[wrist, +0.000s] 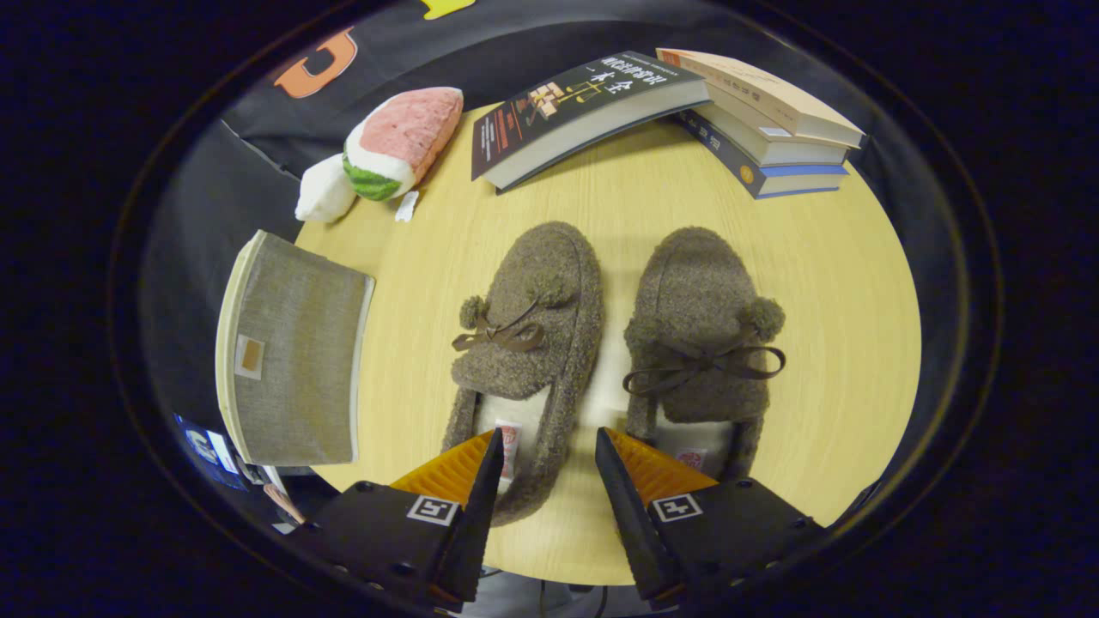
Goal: Open the storage box then place both shoes into the box .Put the left shoe in first, then the right shoe, with the right side of both shoes facing outward in a uniform manner.
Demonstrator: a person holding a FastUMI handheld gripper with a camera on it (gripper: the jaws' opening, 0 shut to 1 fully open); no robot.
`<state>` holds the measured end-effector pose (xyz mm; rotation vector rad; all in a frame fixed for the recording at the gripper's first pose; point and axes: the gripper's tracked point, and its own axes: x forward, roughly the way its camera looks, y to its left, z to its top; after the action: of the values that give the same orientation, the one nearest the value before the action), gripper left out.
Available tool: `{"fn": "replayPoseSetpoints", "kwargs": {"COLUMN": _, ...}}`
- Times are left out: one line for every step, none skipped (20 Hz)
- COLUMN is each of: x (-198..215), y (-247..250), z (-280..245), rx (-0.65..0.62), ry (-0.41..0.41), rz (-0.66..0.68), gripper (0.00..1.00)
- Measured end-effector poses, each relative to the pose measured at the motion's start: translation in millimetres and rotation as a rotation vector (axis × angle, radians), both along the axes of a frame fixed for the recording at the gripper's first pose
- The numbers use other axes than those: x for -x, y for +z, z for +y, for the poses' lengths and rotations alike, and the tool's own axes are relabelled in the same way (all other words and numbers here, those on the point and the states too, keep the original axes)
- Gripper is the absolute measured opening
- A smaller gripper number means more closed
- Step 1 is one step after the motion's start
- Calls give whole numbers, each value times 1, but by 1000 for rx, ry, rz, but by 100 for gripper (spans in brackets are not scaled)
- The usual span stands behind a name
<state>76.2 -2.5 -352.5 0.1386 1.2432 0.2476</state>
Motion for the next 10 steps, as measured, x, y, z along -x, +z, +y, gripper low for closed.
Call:
{"fn": "replayPoseSetpoints", "kwargs": {"x": 1, "y": -4, "z": -4, "rx": 27, "ry": -9, "rz": 6, "gripper": 58}}
{"fn": "replayPoseSetpoints", "kwargs": {"x": 1, "y": -8, "z": -3, "rx": 29, "ry": -19, "rz": 19, "gripper": 49}}
{"fn": "replayPoseSetpoints", "kwargs": {"x": 1, "y": -10, "z": 2, "rx": 13, "ry": -24, "rz": 32, "gripper": 40}}
{"fn": "replayPoseSetpoints", "kwargs": {"x": 2, "y": -12, "z": 4, "rx": 12, "ry": -25, "rz": 42, "gripper": 39}}
{"fn": "replayPoseSetpoints", "kwargs": {"x": 1, "y": -14, "z": 4, "rx": 16, "ry": -31, "rz": 45, "gripper": 39}}
{"fn": "replayPoseSetpoints", "kwargs": {"x": -1, "y": -17, "z": 7, "rx": 17, "ry": -35, "rz": 50, "gripper": 39}}
{"fn": "replayPoseSetpoints", "kwargs": {"x": -1, "y": -19, "z": 7, "rx": 21, "ry": -42, "rz": 61, "gripper": 38}}
{"fn": "replayPoseSetpoints", "kwargs": {"x": -2, "y": -17, "z": 5, "rx": 25, "ry": -63, "rz": 76, "gripper": 37}}
{"fn": "replayPoseSetpoints", "kwargs": {"x": -2, "y": -23, "z": 7, "rx": 11, "ry": -104, "rz": 96, "gripper": 27}}
{"fn": "replayPoseSetpoints", "kwargs": {"x": -3, "y": -24, "z": 8, "rx": 15, "ry": -115, "rz": 111, "gripper": 17}}
